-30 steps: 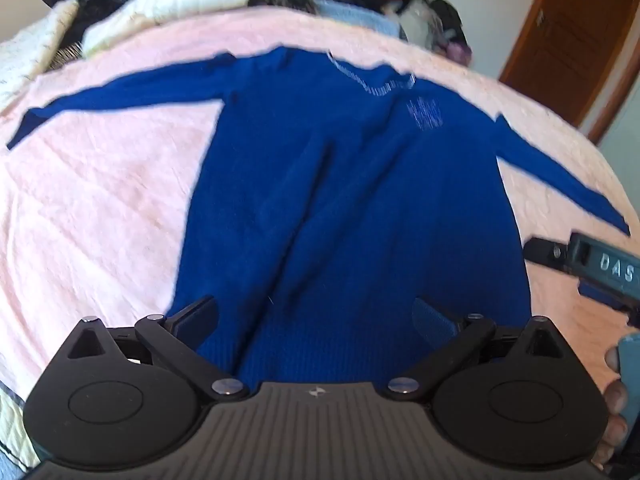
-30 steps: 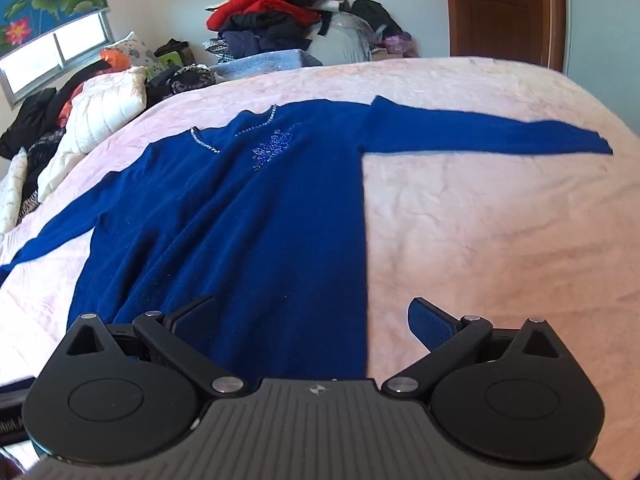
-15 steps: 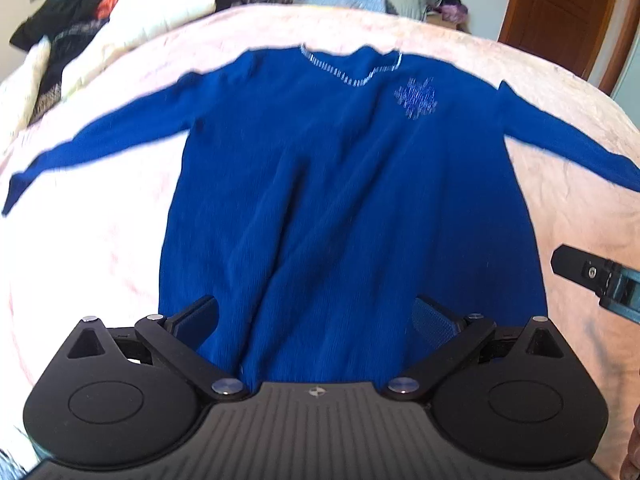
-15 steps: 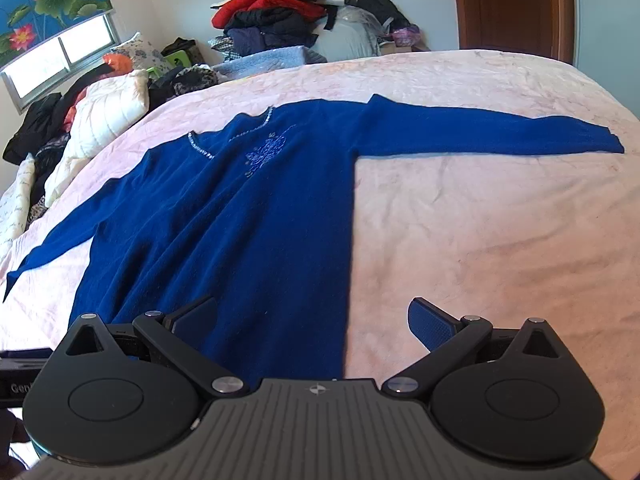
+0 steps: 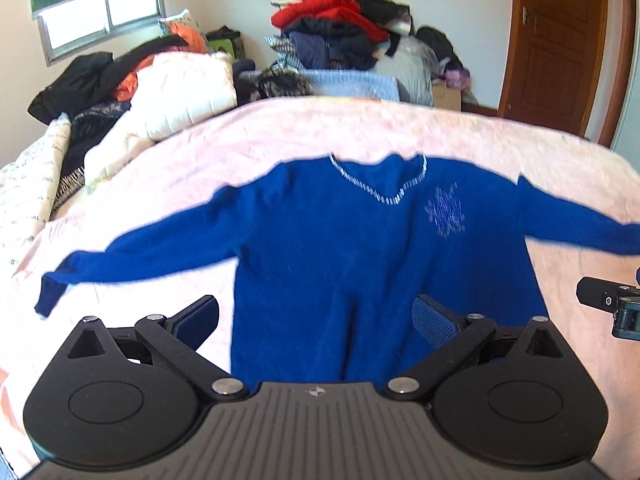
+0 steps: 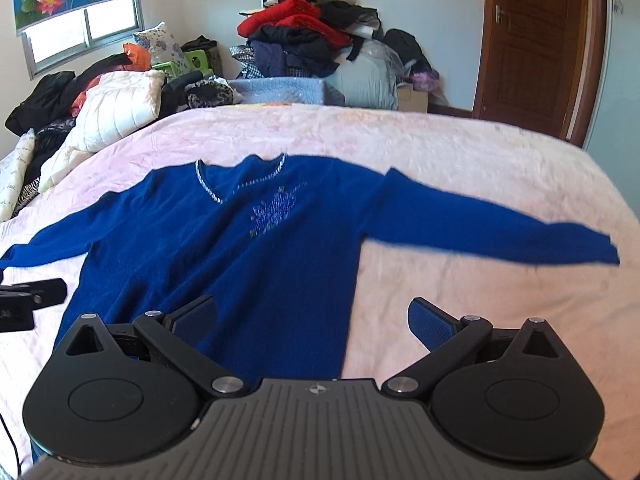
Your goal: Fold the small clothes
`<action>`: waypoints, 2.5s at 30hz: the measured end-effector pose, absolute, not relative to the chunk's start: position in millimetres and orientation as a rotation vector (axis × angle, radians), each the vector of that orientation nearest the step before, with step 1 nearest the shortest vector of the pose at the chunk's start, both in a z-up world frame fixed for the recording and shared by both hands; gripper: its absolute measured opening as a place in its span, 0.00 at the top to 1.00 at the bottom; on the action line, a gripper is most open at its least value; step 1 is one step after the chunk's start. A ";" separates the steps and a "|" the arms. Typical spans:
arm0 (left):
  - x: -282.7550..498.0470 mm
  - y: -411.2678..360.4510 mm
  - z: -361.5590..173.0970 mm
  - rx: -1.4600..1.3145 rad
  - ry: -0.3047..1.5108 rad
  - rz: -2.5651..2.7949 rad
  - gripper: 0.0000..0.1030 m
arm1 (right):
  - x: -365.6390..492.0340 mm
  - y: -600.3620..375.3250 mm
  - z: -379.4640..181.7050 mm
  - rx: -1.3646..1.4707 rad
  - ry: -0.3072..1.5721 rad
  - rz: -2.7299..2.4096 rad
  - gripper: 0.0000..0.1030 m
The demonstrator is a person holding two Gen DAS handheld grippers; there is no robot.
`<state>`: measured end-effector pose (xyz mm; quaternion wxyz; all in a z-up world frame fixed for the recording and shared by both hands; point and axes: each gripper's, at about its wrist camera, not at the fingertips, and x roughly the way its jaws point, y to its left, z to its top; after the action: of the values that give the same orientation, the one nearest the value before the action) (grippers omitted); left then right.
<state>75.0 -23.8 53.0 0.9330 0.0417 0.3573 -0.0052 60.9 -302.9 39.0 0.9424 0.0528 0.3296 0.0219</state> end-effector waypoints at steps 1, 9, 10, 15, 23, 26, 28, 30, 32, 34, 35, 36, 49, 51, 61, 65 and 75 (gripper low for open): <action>77.7 -18.5 58.8 0.080 0.718 -0.012 0.00 | 63.7 -299.5 44.8 0.099 0.665 0.043 0.00; 76.5 18.8 63.8 -0.005 0.690 -0.043 0.00 | 79.3 -273.2 51.6 0.065 0.645 0.029 0.00; 74.7 20.5 56.6 -0.008 0.706 -0.044 0.00 | 80.6 -273.7 39.7 0.052 0.649 0.009 0.00; 68.3 20.4 16.2 -0.016 0.814 -0.058 0.00 | 93.5 -303.9 -55.1 -0.051 0.723 -0.142 0.01; 77.2 -4.1 -2.4 0.043 0.856 -0.069 0.00 | 85.3 -351.3 -106.9 0.137 0.624 -0.236 0.01; 82.1 -13.9 1.7 0.044 0.851 -0.086 0.00 | 86.1 -352.0 -106.0 0.139 0.629 -0.233 0.01; 83.0 -15.4 3.5 0.040 0.847 -0.094 0.00 | 86.7 -352.2 -105.0 0.140 0.628 -0.233 0.01; 85.2 -16.4 3.0 0.048 0.850 -0.089 0.00 | 86.3 -352.1 -103.9 0.140 0.626 -0.234 0.01; 88.4 -17.7 1.5 0.061 0.855 -0.079 0.00 | 86.7 -352.3 -103.9 0.140 0.625 -0.234 0.01; 90.2 -18.0 0.2 0.067 0.859 -0.063 0.00 | 86.3 -352.8 -103.3 0.140 0.624 -0.234 0.01; 90.4 -18.2 0.3 0.065 0.861 -0.057 0.00 | 86.3 -353.0 -103.3 0.140 0.624 -0.234 0.01; 89.8 -17.9 0.5 0.061 0.861 -0.054 0.00 | 86.2 -353.0 -103.4 0.141 0.624 -0.234 0.01; 71.6 -9.4 6.9 0.048 0.845 -0.050 0.00 | 86.3 -352.9 -103.5 0.140 0.623 -0.234 0.01; 68.1 -5.5 5.9 0.049 0.849 -0.046 0.00 | 86.4 -352.9 -103.5 0.140 0.625 -0.234 0.01; 54.9 0.4 12.0 0.038 0.826 -0.055 0.00 | 86.4 -353.1 -103.5 0.140 0.624 -0.234 0.01; 45.6 -7.9 12.9 0.059 0.823 -0.093 0.00 | 86.3 -353.1 -103.5 0.140 0.624 -0.234 0.01; 39.8 5.5 14.2 0.031 0.817 -0.089 0.00 | 86.3 -353.1 -103.5 0.140 0.624 -0.234 0.01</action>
<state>39.8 5.5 14.2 0.9167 0.0150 0.3969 -0.0432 86.3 -353.1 -103.5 0.9426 0.0685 0.3062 -0.1146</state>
